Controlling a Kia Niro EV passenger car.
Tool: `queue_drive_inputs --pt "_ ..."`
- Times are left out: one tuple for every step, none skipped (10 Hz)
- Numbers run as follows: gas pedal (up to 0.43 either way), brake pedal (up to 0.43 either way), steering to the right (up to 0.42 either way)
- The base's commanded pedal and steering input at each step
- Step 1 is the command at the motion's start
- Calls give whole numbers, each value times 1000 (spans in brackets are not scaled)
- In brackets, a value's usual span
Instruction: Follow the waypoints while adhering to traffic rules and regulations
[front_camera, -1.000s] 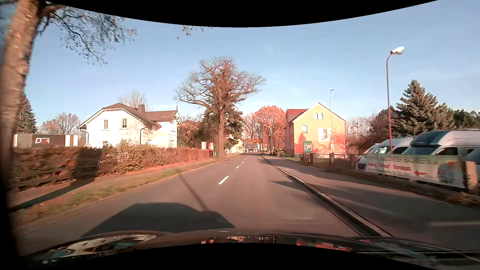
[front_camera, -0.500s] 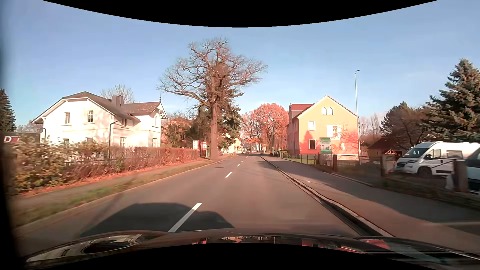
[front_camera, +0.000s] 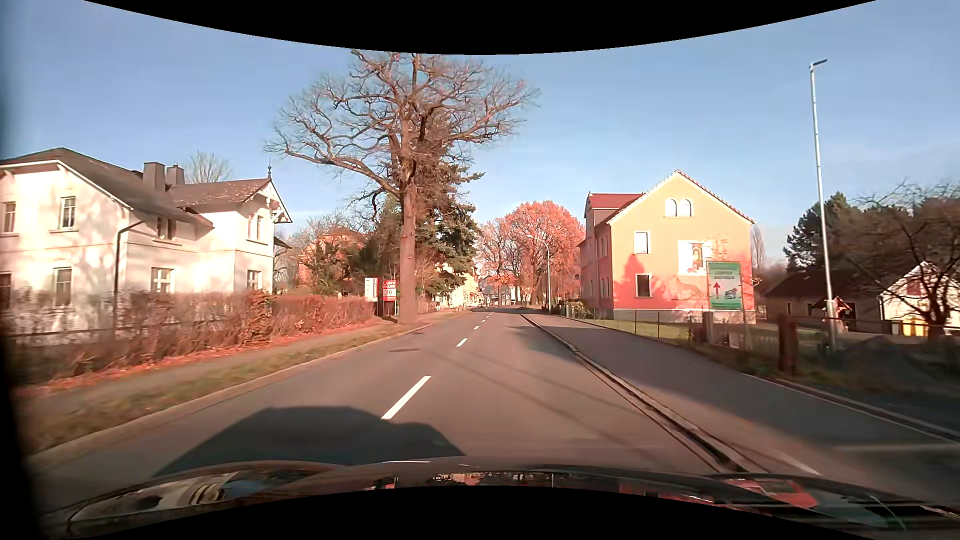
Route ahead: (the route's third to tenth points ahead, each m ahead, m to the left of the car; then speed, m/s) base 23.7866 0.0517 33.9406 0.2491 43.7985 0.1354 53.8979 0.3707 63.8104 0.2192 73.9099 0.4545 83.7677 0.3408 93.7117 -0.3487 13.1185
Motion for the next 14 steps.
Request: queue_drive_inputs --pt "110 0 0" --pt "110 0 0" --pt "110 0 0" --pt "110 0 -1" --pt "110 0 -3" --pt "110 0 -3" --pt "110 0 -3" --pt "110 0 -3" --pt "110 0 -3" --pt "110 0 -3" --pt "110 0 -3" --pt "110 0 -3" --pt "110 0 -3" --pt "110 0 -3"
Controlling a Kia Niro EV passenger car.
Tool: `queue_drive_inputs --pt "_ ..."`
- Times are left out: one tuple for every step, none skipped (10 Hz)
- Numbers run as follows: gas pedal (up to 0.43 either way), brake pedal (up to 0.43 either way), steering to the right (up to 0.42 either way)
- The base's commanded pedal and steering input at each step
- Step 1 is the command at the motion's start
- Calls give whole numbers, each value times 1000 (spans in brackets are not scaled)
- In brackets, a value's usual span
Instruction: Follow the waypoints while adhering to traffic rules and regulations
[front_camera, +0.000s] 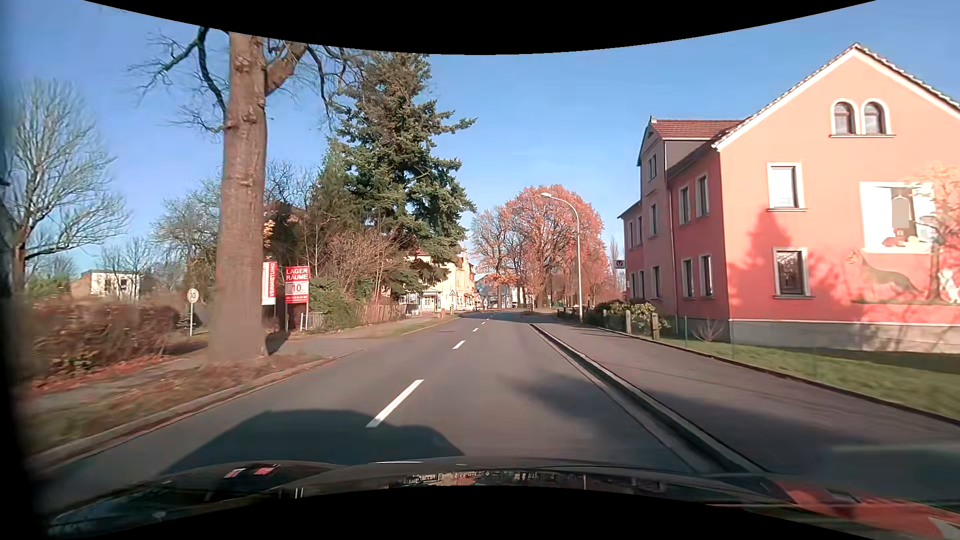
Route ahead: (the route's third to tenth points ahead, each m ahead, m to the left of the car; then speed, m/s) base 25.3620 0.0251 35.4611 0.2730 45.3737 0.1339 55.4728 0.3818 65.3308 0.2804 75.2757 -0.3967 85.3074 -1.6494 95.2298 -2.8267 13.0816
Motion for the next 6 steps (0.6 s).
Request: queue_drive_inputs --pt "110 0 -3" --pt "110 0 -3" --pt "110 0 -3" --pt "110 0 -3" --pt "110 0 -3" --pt "110 0 -3"
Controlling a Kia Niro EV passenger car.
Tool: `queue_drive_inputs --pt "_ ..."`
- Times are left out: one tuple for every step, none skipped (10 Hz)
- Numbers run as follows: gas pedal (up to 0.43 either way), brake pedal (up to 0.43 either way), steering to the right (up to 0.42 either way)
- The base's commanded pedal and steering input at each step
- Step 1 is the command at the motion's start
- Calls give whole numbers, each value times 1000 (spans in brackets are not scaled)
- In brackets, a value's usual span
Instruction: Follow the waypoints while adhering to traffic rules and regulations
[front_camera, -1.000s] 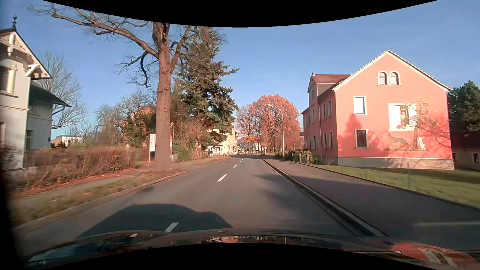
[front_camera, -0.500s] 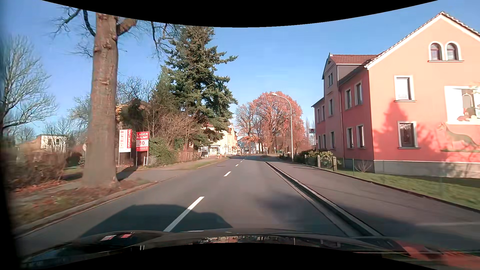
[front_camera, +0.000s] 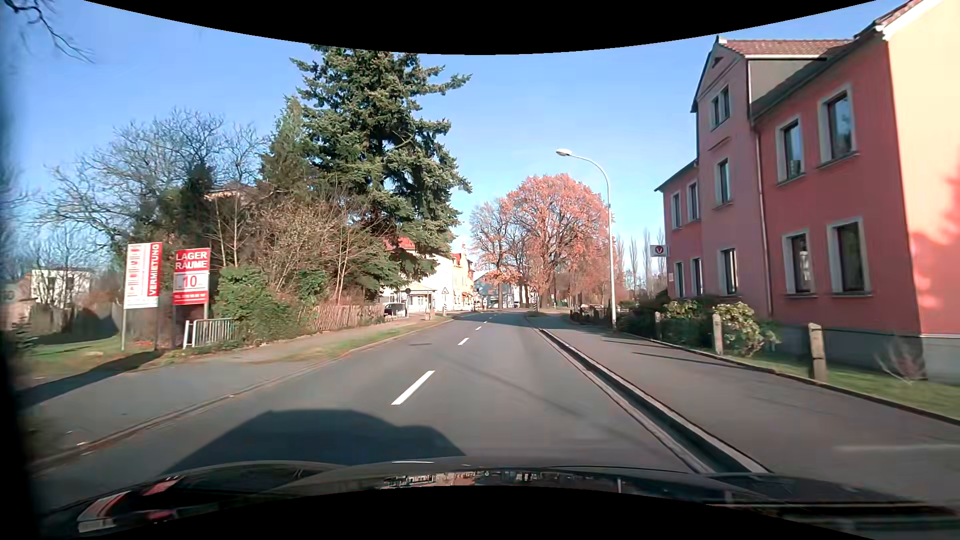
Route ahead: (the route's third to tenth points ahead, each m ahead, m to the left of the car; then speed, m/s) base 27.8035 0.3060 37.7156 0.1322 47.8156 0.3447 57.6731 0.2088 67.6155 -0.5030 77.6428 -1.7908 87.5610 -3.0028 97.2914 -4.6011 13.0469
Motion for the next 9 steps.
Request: queue_drive_inputs --pt "110 0 -3" --pt "110 0 -3" --pt "110 0 -3" --pt "110 0 -3" --pt "110 0 -3" --pt "110 0 -3" --pt "110 0 -3" --pt "110 0 -3" --pt "110 0 -3"
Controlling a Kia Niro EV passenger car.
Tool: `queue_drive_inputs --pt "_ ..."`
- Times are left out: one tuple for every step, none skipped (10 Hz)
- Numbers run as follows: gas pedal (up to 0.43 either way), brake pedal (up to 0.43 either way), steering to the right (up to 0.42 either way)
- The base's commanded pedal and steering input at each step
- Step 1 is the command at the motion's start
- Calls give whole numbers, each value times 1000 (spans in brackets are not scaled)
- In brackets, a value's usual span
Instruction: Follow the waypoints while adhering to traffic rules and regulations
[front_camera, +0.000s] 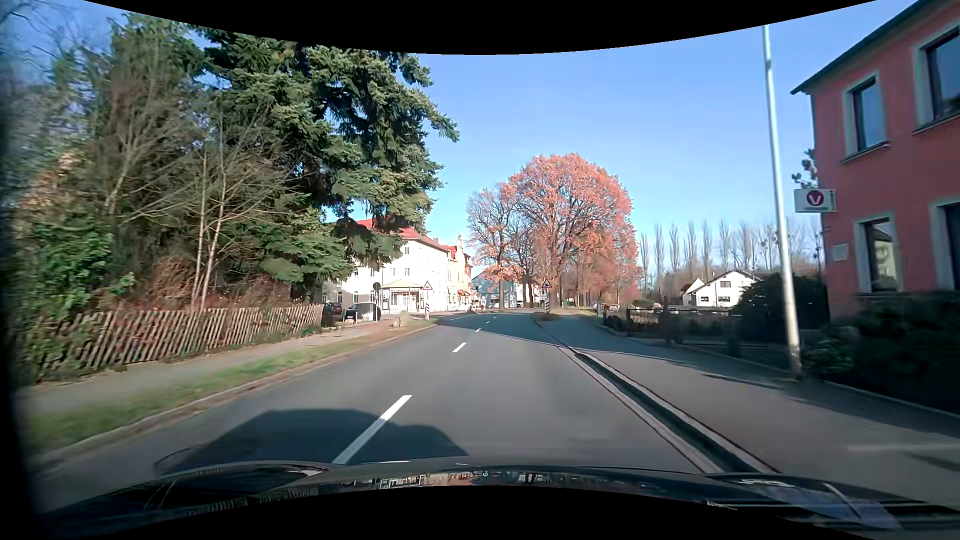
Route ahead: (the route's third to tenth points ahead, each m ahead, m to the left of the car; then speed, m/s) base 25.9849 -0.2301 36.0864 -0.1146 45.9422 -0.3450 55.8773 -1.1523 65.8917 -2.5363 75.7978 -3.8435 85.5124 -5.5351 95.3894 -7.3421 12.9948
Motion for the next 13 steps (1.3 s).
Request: queue_drive_inputs --pt "110 0 -3" --pt "118 0 -3" --pt "118 0 -3" --pt "118 0 -2" --pt "118 0 -1" --pt "118 0 -1" --pt "118 0 0" --pt "118 0 0" --pt "118 0 0" --pt "118 0 1" --pt "118 0 1" --pt "118 0 2" --pt "118 0 2"
